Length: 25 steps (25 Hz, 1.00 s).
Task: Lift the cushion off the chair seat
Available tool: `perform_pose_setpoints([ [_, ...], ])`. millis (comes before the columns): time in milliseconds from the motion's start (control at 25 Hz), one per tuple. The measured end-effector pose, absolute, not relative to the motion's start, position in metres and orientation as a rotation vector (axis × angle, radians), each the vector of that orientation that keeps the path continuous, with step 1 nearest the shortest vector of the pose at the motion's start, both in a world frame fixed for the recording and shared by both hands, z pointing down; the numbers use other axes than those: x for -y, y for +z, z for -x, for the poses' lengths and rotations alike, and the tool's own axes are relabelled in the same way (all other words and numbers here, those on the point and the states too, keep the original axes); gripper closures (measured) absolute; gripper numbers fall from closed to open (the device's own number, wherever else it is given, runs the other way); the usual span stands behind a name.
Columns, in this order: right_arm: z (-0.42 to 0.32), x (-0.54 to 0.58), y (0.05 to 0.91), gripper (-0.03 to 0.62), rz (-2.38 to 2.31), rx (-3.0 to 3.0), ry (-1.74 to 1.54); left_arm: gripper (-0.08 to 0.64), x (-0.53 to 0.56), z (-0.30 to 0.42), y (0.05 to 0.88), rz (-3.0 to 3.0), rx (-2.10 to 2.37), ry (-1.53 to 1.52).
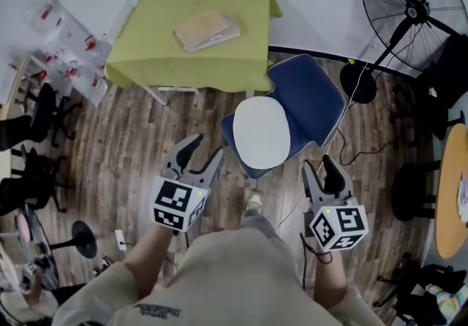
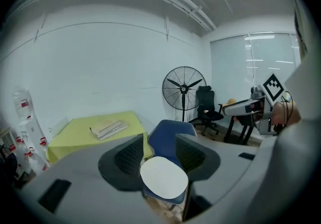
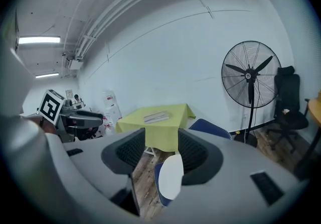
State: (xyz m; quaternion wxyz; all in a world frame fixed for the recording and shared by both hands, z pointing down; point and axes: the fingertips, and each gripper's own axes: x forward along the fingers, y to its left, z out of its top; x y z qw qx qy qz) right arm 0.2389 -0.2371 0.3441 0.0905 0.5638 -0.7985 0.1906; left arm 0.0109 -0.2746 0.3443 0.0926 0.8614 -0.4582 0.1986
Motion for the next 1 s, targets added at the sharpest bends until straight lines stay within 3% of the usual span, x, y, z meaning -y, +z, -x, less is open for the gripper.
perform_pose_setpoints([
  [560,-0.268,0.351,0.432,0.37,-1.575,2.311,0.719,0.351,0.368,-0.053,0.415,-2.464,1.317,0.755],
  [1000,-0.257,0.39,0.512,0.348,-1.555,2.198,0.792,0.334,0.41,-0.041,0.511,-2.371,1.175,0.846],
])
